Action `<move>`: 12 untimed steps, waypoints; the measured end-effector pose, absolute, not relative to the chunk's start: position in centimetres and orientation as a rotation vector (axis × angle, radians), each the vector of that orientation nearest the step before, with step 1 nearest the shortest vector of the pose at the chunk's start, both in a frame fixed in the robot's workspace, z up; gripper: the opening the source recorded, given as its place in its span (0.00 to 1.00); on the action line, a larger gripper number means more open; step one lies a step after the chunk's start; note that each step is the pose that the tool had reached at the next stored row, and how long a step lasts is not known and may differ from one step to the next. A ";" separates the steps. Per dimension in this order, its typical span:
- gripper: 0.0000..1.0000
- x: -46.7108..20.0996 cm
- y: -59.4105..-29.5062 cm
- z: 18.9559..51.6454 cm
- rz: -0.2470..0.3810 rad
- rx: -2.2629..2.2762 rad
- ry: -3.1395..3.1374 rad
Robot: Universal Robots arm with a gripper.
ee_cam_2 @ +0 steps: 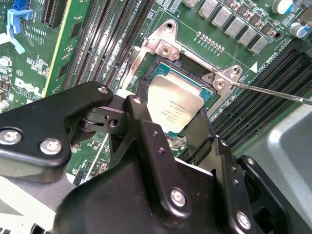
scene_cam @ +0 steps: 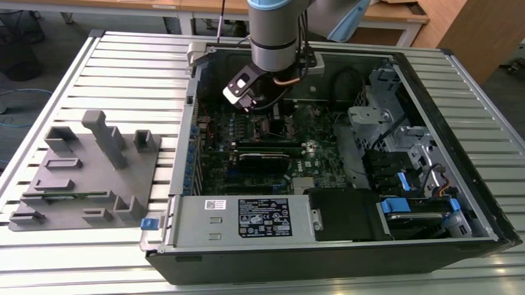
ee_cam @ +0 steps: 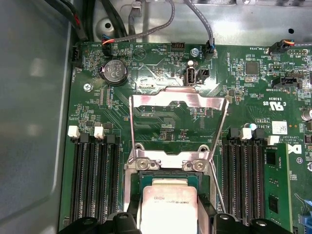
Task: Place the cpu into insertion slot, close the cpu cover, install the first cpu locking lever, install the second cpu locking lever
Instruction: 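Place the cpu into insertion slot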
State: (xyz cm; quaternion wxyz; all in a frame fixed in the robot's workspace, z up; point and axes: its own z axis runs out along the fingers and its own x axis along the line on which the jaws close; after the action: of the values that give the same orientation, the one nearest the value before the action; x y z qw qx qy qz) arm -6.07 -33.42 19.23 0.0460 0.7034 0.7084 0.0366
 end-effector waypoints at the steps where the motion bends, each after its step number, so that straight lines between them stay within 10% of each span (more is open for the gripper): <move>1: 0.54 -6.1 -33.4 19.2 0.111 2.147 2.163; 12: 0.54 -6.1 -33.4 19.0 0.111 2.147 2.163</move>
State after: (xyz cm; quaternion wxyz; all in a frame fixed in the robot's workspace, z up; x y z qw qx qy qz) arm -6.08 -33.42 18.95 0.0460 0.7034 0.7084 0.0365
